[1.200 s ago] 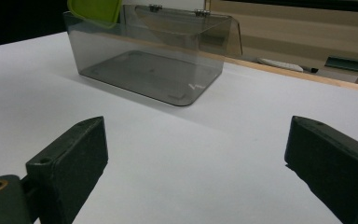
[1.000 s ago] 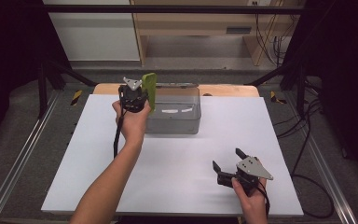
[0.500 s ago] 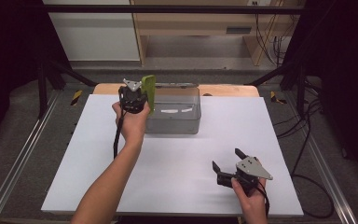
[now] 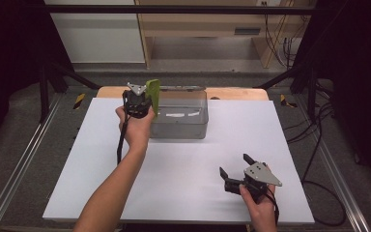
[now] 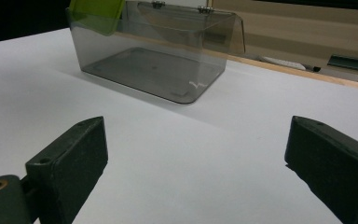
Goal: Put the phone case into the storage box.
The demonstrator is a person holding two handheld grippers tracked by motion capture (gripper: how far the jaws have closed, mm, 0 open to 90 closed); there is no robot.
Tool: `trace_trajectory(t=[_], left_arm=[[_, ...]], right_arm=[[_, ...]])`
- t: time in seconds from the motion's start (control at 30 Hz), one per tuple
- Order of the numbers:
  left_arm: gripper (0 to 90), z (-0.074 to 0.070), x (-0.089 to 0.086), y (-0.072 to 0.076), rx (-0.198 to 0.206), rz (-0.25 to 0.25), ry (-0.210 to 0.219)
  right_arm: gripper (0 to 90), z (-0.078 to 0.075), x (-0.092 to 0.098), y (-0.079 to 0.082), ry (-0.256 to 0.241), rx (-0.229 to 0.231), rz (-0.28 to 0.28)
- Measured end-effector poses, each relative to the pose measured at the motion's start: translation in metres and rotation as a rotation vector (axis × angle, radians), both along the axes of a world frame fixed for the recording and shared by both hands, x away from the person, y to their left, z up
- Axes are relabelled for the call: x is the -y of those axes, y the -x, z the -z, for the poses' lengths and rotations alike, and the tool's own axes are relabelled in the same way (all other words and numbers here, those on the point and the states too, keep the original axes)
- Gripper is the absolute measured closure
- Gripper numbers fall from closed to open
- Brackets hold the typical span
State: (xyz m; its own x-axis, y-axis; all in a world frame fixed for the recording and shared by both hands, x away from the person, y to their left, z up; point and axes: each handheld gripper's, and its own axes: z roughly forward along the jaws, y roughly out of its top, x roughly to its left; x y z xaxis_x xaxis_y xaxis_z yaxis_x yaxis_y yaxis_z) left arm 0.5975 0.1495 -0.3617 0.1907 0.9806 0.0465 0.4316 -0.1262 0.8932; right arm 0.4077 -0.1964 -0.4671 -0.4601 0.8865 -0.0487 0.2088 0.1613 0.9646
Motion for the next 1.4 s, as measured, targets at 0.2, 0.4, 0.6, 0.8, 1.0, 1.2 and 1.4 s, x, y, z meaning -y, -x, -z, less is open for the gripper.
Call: trace_trajectory(t=[0.2, 0.4, 0.6, 0.8, 1.0, 1.2, 1.4], left_arm=[[78.1, 0.002, 0.0, -0.002, -0.011, 0.001, -0.007], [78.2, 0.005, 0.0, -0.003, -0.022, 0.004, -0.017], [78.1, 0.009, 0.001, -0.004, -0.035, 0.009, -0.02], [78.1, 0.01, 0.001, -0.004, -0.039, 0.014, -0.028], [78.2, 0.012, 0.002, -0.004, -0.045, 0.022, -0.037], [78.2, 0.013, 0.004, -0.004, -0.053, 0.03, -0.051], [78.2, 0.015, 0.005, -0.005, -0.062, 0.036, -0.057]], right_arm=[[6.2, 0.001, -0.001, 0.0, 0.005, -0.001, 0.0], [6.2, 0.001, -0.001, 0.0, 0.009, -0.005, -0.002], [6.2, 0.001, -0.002, 0.0, 0.011, -0.009, -0.005], [6.2, 0.002, -0.003, -0.001, 0.016, -0.012, -0.006], [6.2, 0.002, -0.004, -0.001, 0.018, -0.015, -0.008], [6.1, 0.003, -0.004, -0.001, 0.02, -0.021, -0.01], [6.1, 0.003, -0.004, -0.001, 0.025, -0.019, -0.014]])
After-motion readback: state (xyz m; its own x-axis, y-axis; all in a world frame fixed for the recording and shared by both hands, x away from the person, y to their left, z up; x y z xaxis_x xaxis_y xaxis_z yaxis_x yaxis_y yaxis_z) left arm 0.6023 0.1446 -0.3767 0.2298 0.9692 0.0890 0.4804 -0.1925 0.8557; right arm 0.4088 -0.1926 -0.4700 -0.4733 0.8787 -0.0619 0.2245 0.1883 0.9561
